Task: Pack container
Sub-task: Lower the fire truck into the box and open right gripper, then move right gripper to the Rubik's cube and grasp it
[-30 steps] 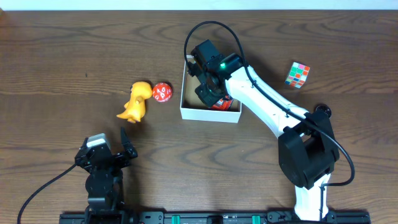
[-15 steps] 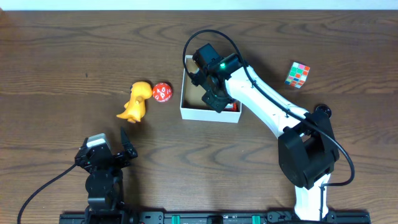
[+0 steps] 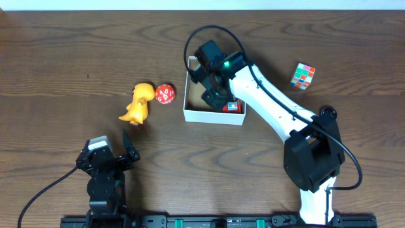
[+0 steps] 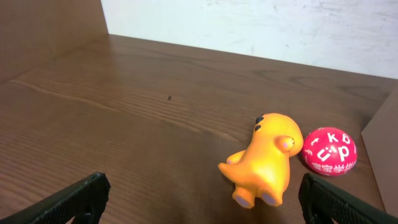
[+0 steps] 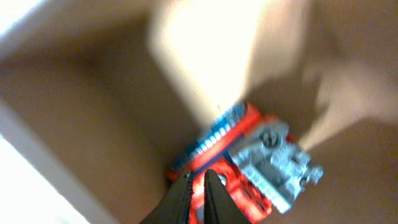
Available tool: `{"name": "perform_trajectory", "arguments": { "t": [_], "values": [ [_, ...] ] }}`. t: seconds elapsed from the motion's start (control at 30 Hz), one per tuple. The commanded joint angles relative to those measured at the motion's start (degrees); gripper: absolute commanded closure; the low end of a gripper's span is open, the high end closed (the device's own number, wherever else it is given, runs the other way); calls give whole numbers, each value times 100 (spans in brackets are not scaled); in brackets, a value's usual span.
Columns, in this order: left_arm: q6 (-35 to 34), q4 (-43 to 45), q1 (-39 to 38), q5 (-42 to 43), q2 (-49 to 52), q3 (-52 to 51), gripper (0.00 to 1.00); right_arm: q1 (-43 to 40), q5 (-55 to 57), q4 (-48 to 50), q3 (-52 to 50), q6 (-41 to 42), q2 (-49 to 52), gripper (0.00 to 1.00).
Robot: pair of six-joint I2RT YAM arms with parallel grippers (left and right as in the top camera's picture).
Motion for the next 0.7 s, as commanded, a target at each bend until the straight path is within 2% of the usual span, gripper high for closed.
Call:
{"name": "perform_trajectory", "arguments": {
  "t": [0.0,0.03,0.07,0.1,0.13,0.17,0.27,0.4,0.53,0.67],
  "values": [
    [55,-151,-17,-9,2,-96,2,57,-422,-17,562,227,-11,85],
    [55,-151,-17,-9,2,-96,2,33,-289,-33,741,372,-11,83],
    [55,-151,-17,-9,2,-96,2,-2,-70,-35,905,612,-11,73],
    [55,-151,-17,-9,2,-96,2,-57,254,-52,1110,933,-11,58],
    [55,-151,-17,-9,2,-96,2,-127,616,-98,1331,1217,-11,48],
    [55,-151,-17,-9,2,-96,2,-203,940,-173,1537,1434,-11,43],
    [55,-151,-17,-9,2,-96,2,-588,1867,-555,2247,2144,-11,12],
    [55,-151,-17,-9,2,-96,2,-1303,2046,-1060,2876,2811,-11,1],
    [55,-151,-17,-9,2,-96,2,-2146,2026,-1340,2944,3228,-9,1],
    [55,-151,-17,-9,2,-96,2,-2983,1611,-1499,2782,3305,39,3]
  ]
}}
